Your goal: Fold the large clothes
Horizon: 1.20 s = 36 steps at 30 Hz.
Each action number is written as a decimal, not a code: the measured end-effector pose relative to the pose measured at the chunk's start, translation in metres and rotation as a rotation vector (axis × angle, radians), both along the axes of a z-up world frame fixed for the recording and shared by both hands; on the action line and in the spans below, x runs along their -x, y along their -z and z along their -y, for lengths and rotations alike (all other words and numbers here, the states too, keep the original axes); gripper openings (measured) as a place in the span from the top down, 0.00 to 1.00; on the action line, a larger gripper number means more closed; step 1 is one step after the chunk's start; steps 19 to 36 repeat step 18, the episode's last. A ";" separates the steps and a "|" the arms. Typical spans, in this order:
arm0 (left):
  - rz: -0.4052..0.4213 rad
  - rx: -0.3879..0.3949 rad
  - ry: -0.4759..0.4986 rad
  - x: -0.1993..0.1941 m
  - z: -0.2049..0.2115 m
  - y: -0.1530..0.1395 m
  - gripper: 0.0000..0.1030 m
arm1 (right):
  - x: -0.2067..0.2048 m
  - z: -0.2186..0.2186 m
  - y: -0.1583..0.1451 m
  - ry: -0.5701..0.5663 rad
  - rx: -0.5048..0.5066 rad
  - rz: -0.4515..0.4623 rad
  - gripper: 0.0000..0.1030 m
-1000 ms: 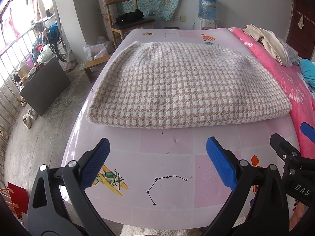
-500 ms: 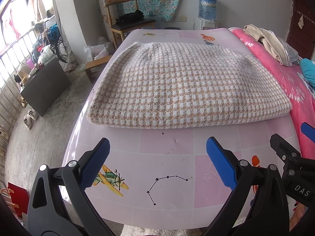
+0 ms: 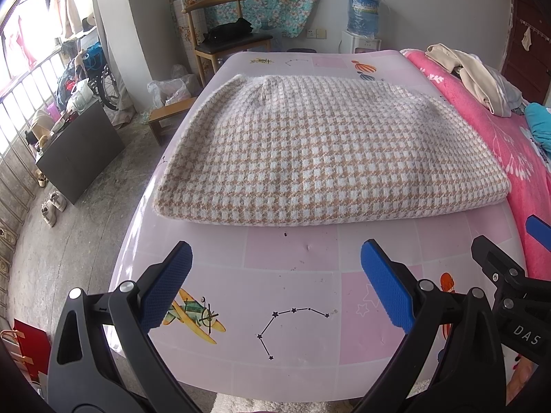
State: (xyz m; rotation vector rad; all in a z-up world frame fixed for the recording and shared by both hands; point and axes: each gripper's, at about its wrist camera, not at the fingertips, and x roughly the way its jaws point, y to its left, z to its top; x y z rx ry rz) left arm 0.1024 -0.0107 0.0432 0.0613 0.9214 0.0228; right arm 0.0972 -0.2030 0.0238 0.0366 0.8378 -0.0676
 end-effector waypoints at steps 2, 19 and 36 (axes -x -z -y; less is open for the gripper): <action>-0.001 0.000 -0.001 0.000 0.000 0.000 0.08 | 0.000 -0.001 0.000 0.000 0.001 0.000 0.06; 0.003 -0.001 -0.003 0.000 0.000 -0.002 0.08 | 0.000 -0.001 0.001 0.000 0.001 0.000 0.06; 0.003 -0.001 -0.003 0.000 0.000 -0.002 0.08 | 0.000 -0.001 0.001 0.000 0.001 0.000 0.06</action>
